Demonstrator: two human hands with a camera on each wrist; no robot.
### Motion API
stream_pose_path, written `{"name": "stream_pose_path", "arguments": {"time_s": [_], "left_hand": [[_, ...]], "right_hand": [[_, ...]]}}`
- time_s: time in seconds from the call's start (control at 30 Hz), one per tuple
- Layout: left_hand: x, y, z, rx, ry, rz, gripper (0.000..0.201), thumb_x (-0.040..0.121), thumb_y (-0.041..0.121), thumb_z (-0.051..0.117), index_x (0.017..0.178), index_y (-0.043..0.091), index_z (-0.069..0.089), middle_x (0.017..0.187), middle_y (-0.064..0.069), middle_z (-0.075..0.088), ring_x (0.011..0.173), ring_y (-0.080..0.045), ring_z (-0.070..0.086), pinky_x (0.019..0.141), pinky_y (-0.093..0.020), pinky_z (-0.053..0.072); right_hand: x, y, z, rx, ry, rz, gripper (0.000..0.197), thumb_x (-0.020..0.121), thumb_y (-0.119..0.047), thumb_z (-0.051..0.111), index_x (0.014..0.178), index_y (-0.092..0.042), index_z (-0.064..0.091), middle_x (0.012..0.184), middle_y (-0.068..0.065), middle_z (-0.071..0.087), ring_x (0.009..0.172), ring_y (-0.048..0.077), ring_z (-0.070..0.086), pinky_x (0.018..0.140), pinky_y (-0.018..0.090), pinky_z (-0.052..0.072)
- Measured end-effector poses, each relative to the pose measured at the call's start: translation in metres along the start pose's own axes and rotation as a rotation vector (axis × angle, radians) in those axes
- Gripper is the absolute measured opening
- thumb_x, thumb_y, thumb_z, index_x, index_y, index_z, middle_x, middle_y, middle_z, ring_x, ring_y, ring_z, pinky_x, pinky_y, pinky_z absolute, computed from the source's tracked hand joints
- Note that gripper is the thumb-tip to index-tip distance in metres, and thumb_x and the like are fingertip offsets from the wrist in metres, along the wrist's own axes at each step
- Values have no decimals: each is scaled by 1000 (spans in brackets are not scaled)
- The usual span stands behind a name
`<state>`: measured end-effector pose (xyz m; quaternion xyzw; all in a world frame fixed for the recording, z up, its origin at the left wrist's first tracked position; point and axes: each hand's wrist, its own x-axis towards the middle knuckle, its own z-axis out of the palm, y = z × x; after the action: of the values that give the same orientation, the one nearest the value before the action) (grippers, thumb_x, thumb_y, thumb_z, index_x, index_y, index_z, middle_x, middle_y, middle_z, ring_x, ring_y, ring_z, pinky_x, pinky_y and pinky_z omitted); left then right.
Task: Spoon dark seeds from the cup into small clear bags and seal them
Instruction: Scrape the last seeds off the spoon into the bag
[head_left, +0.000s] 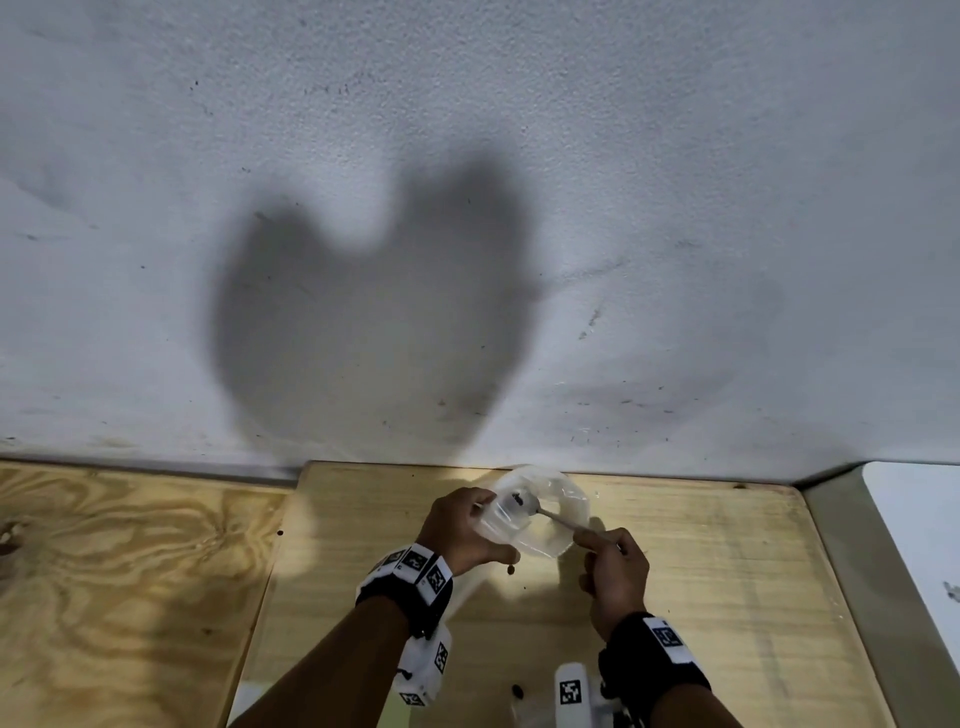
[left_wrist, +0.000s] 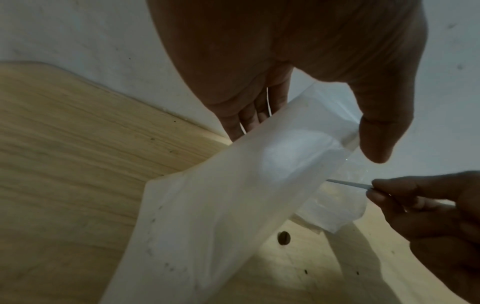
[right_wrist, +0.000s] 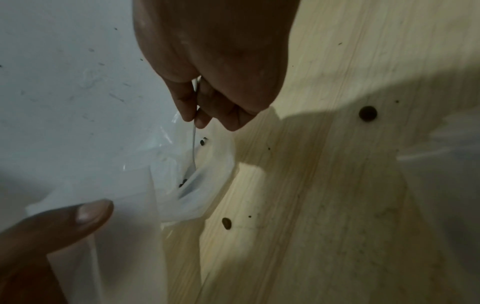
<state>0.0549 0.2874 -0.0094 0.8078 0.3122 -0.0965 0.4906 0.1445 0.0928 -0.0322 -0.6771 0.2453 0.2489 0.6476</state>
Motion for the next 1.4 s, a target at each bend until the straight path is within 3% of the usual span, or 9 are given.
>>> {"name": "stream_pose_path", "arguments": {"time_s": [0.1,0.43,0.53,0.63,0.77,1.0,1.2,1.33,1.4], "left_hand": [[2,1,-6,22,26,2,100,31,58,84,122,22,62,115,9,66,99,-7,62,87,-24,53],[2,0,-9,20,53,-17,86,47,37,94,125,21,61,117,7,65,103,-10,61,88,-21,48],[-1,2,-8,6,53,-17,87,48,35,95,127,21,60,120,6,64,108,-12,60,93,-26,49],[-4,4,-6,-1,43,-16,89,44,39,94,125,23,61,119,6,64,107,-12,61,94,-29,50],[-5,6,-4,9,35,-12,91,35,50,89,119,26,65,114,9,67,102,-11,63,91,-30,52],[-7,5,-4,3,36,-14,95,29,58,86,117,27,66,110,11,68,99,-9,64,88,-28,53],[-7,4,-6,-79,30,-34,61,46,37,94,102,30,68,101,13,69,95,-8,64,75,-17,47],[-4,2,-6,-108,22,-69,67,38,50,89,99,29,70,97,11,70,92,-8,65,77,-23,51],[-2,2,-6,-97,4,-74,74,34,55,86,100,28,71,97,11,71,91,-8,66,77,-24,52]], "right_hand": [[1,-8,-10,23,-9,22,39,78,8,66,59,-16,43,57,4,35,49,16,27,44,25,22],[-7,-46,-35,96,-92,-34,32,77,10,62,60,-13,46,69,10,53,51,14,30,44,24,22],[-10,-56,-37,101,-137,-78,32,78,8,63,63,-15,45,76,12,47,51,13,30,46,26,23],[-15,-65,-35,51,-223,-154,35,79,7,63,62,-15,44,78,14,42,48,14,27,48,28,20],[-22,-73,-24,-70,-353,-288,35,78,9,69,63,-10,43,52,5,34,48,15,21,47,25,18],[-29,-86,-11,-404,-437,-618,31,76,2,81,68,2,50,63,6,58,58,9,51,56,21,40],[-26,-93,-28,-208,-316,-568,37,84,-2,76,71,1,42,59,1,46,46,11,30,44,21,27],[-19,-76,-39,-295,-222,-597,29,82,-3,77,72,0,51,69,10,62,51,17,37,47,24,32],[-18,-64,-38,-391,-201,-630,25,83,-6,77,70,-6,55,69,-3,66,49,16,41,48,23,36]]}}
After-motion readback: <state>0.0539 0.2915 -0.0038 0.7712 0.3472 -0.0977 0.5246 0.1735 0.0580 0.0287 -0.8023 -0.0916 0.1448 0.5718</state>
